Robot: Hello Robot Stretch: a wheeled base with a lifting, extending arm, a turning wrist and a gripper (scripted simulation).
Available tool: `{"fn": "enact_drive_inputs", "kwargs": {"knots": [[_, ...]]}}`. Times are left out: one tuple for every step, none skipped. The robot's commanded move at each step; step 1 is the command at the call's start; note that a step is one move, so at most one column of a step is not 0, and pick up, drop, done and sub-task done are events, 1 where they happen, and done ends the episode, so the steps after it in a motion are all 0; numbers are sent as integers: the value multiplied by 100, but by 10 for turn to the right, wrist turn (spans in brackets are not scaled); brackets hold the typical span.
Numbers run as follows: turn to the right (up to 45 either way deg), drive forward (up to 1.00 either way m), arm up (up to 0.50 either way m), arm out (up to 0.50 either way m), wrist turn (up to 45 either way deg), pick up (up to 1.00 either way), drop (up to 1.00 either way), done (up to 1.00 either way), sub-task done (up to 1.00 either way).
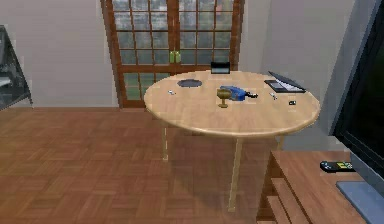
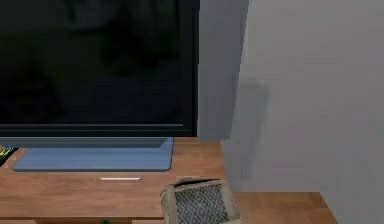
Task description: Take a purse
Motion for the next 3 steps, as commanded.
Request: {"fn": "enact_drive_inputs", "kwargs": {"knots": [[0, 0, 50, 0, 0, 0, 0, 0, 0], [0, 0, 36, 0, 0, 0, 0, 0, 0], [0, 0, 0, 2, 0, 0, 0, 0, 0]]}}
